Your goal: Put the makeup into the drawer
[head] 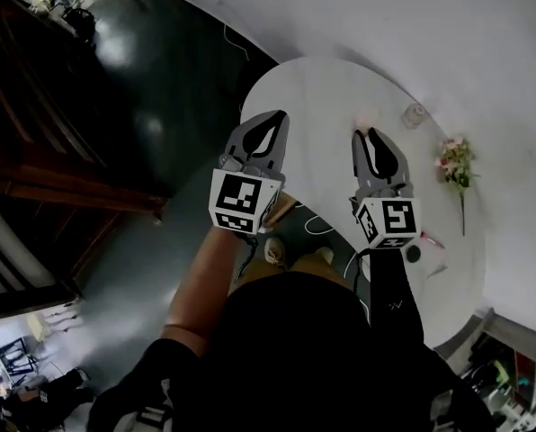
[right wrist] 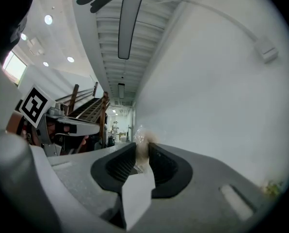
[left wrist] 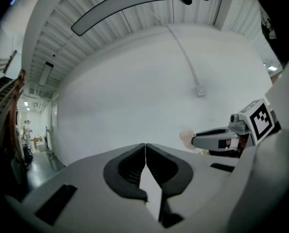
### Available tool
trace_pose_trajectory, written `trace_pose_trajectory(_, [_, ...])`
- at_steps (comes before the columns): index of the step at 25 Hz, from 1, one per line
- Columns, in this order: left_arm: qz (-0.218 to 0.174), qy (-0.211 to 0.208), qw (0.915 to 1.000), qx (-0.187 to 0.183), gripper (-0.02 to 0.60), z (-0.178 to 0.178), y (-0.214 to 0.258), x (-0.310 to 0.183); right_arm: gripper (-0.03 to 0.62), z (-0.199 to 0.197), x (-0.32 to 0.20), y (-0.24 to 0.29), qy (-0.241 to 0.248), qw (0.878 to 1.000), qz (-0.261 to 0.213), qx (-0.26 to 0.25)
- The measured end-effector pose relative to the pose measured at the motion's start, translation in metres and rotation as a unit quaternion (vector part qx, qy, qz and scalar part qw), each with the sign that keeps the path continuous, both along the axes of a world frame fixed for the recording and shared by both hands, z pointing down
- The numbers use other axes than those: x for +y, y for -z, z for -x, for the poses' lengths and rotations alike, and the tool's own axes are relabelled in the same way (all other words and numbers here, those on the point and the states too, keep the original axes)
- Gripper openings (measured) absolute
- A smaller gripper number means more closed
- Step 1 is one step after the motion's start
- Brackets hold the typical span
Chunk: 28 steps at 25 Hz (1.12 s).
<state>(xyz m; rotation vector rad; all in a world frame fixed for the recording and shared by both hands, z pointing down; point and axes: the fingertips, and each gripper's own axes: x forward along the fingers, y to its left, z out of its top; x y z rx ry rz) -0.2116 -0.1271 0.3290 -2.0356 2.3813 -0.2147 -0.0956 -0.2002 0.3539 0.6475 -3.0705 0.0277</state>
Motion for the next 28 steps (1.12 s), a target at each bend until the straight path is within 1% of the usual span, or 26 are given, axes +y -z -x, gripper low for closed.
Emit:
trace_pose_trajectory(4, [0.005,0.058,0.9983,-0.005,0.009,0.060,-0.002,0.052,0.080,0.067,0.038,0.004,0.056,0.998,-0.003,-0.003])
trace_pose_trajectory(8, [-0.002,0.090,0.9959,-0.005,0.009,0.094,0.000,0.090,0.080,0.111,0.072,-0.005,0.097,0.995,-0.001,0.011])
trace_pose_trajectory(11, [0.000,0.104,0.9945,-0.009,0.009,0.110,-0.006,0.110,0.080,0.140,0.094,-0.027,0.126,0.991,0.012,0.035])
trace_pose_trajectory(14, [0.006,0.113,0.9935,-0.002,0.009,0.123,-0.018,0.129,0.081,0.166,0.121,-0.073,0.156,0.984,0.036,0.084])
trace_pose_trajectory(16, [0.012,0.119,0.9928,0.004,0.009,0.129,-0.028,0.139,0.081,0.176,0.141,-0.111,0.179,0.974,0.058,0.124])
trace_pose_trajectory(19, [0.018,0.126,0.9919,0.007,0.009,0.133,-0.037,0.149,0.081,0.183,0.165,-0.167,0.210,0.956,0.078,0.189])
trace_pose_trajectory(23, [0.026,0.132,0.9909,0.012,0.009,0.139,-0.047,0.164,0.083,0.189,0.189,-0.231,0.230,0.932,0.104,0.260])
trace_pose_trajectory(25, [0.028,0.138,0.9899,0.018,0.009,0.142,-0.051,0.173,0.083,0.188,0.200,-0.262,0.237,0.916,0.125,0.297])
trace_pose_trajectory(28, [0.031,0.143,0.9889,0.024,0.009,0.144,-0.059,0.179,0.086,0.175,0.217,-0.311,0.247,0.886,0.151,0.362])
